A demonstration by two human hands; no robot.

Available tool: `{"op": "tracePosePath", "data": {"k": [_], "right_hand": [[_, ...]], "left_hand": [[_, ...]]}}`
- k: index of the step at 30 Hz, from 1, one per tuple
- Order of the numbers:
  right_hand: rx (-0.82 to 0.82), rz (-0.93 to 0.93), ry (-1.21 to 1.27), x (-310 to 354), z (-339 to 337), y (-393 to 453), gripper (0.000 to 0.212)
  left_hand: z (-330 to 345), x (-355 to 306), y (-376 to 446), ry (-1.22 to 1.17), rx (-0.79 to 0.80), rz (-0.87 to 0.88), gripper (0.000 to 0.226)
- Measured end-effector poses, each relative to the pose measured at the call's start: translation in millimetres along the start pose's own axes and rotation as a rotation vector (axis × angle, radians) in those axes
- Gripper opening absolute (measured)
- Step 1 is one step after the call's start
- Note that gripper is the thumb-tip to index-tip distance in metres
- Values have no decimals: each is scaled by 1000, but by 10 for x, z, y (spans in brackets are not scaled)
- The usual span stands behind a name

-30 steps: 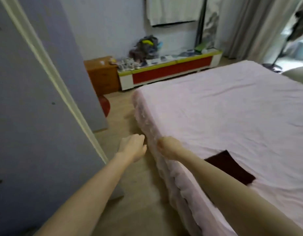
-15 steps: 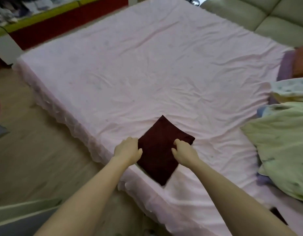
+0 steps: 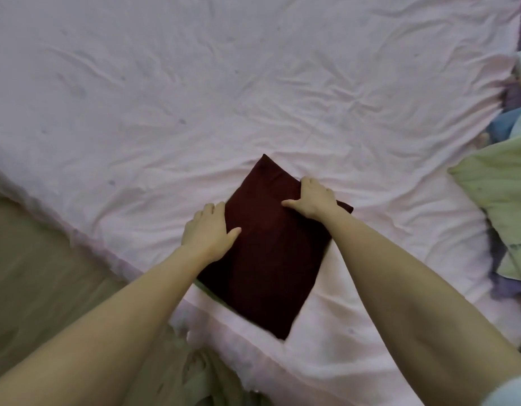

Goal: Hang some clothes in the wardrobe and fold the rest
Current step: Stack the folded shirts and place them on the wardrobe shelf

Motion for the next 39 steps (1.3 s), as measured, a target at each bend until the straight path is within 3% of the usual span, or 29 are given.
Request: {"op": "tracePosePath", "data": {"k": [3,7,11,13,16,19,21,27,31,34,39], "right_hand": [[-13,19,62,-30,19,103,71],[46,-3,249,61,80,30,38],[-158,-191,142,356,-76,-396,16],[-265,-287,56,466,-101,-654,24],[-279,-358,-20,588,-27,-982,32],[-260,-380,-97,663,69,-1065,44],[-262,-387,-194,663,104,-1042,51],[-186,-393,-292,511,283,-1053,73],[-186,-480,-334,467,320,-1061,80],[-195,-566,-340,394,278,-1020,85],[-184,-623,-375,380,231,-1085,95]], "left_hand": [[133,132,70,20,-26,9,64],[186,177,71,50,-65,-5,66],[165,207,-96,-39,-91,-117,63],[135,282,-297,-232,-235,-270,67],[303,532,-835,-681,-439,-713,70],[867,609,-1138,-1029,-301,-982,72],[1032,545,-1184,-1125,-264,-969,68],[1189,348,-1192,-1273,-369,-898,63],[1267,258,-1207,-1449,-440,-839,63],[1388,177,-1213,-1589,-396,-843,64],[1295,101,-1265,-1519,-328,-675,62]]}}
Point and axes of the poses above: each hand's wrist, its own y-axis towards the middle knuckle, its own z-axis out of the palm, x = y × z, the point moved 6 cm from there along y, towards the middle knuckle, and after that the axes turned 15 degrees about -y, right-handed, at the moved point
